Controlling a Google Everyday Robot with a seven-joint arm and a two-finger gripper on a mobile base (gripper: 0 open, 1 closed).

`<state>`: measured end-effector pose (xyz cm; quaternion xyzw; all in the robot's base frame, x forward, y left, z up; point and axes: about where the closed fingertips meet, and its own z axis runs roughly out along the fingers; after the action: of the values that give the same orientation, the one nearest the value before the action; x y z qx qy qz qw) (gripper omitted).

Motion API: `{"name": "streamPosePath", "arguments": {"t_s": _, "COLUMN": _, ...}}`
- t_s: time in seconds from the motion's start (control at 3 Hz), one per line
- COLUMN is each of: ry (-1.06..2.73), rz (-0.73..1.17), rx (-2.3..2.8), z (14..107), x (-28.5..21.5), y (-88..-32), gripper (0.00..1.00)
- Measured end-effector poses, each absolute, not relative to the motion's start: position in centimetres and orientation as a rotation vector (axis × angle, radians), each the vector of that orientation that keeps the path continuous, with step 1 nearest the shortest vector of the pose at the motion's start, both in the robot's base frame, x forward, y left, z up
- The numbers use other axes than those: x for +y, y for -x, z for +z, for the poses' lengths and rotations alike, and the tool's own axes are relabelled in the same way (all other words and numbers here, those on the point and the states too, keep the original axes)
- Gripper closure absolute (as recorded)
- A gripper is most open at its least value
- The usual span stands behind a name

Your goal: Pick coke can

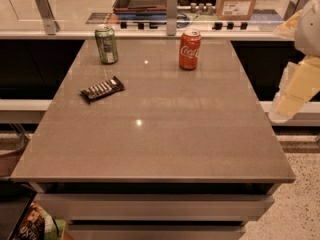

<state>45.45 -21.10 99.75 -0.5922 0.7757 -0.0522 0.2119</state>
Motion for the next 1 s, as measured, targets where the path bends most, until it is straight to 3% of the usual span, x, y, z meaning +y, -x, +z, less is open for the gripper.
{"name": "streamPosePath", "arguments": {"t_s": 1.0, "ry": 1.232, "rz": 0.008, "rx": 2.061, "z": 99.0, "x": -20.3, "y": -54.1, "gripper": 0.0}}
